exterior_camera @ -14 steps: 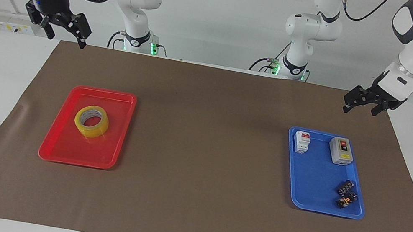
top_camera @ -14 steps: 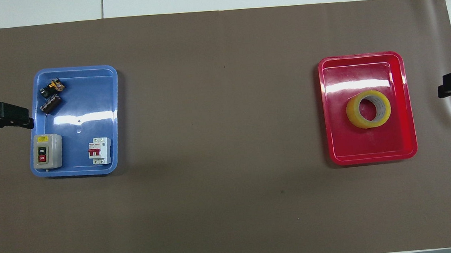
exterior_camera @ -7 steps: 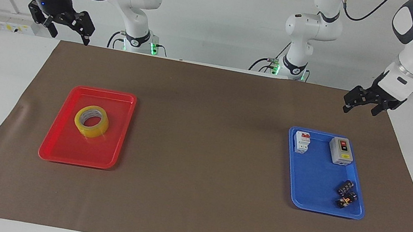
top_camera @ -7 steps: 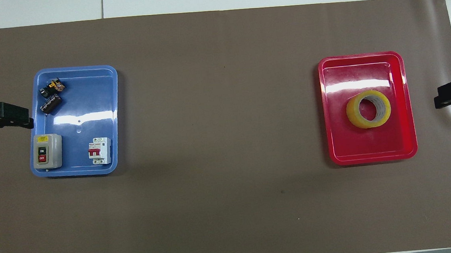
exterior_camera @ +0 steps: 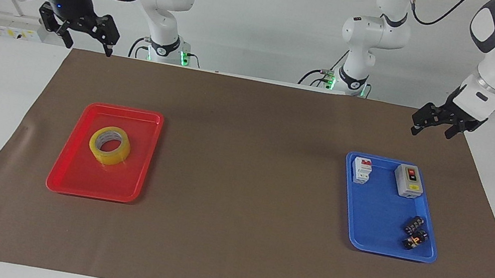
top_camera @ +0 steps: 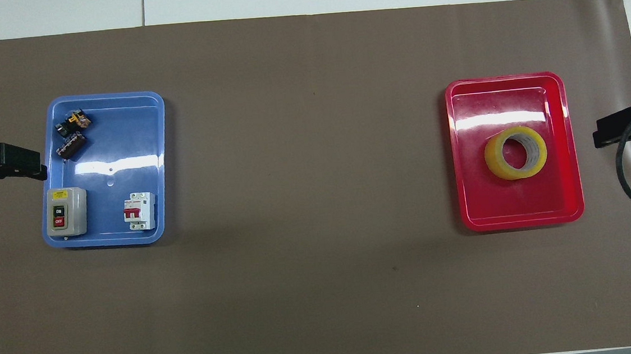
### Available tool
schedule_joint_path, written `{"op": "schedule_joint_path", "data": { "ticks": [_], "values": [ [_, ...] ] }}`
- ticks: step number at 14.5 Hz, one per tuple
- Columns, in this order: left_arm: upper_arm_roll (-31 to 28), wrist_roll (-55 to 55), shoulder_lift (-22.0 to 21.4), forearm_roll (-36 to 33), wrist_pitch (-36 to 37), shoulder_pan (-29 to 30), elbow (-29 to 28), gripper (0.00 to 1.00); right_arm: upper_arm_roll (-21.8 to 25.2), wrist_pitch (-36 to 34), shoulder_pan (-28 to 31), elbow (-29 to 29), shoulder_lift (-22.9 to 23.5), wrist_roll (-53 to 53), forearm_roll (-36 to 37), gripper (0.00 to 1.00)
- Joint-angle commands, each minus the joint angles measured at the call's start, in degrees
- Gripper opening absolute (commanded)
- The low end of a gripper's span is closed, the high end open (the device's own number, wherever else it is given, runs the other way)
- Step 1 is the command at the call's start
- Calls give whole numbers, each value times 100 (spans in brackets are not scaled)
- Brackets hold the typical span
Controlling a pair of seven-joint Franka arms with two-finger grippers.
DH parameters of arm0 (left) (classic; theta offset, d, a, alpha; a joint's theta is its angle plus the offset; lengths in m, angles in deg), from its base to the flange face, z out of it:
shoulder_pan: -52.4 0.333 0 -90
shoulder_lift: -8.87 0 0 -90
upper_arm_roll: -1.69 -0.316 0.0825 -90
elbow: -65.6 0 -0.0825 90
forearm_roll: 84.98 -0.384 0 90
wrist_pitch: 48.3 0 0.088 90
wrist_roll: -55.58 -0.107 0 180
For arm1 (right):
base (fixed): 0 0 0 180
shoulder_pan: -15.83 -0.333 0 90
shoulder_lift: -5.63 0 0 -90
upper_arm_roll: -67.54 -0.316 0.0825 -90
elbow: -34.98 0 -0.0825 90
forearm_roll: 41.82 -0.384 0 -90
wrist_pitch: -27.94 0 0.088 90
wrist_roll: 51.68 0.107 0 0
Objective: Place and move tape with both arms
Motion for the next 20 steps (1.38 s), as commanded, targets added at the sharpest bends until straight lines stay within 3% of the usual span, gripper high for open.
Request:
{"op": "schedule_joint_path", "data": {
  "ticks": [1, 20],
  "values": [
    [-18, -60, 21, 28, 50, 10, 74, 100, -54, 85, 52, -56, -43, -75, 84, 100],
    [-18, -60, 21, 28, 50, 10, 74, 100, -45, -258, 96, 251, 79, -216, 49, 100]
  ]
}}
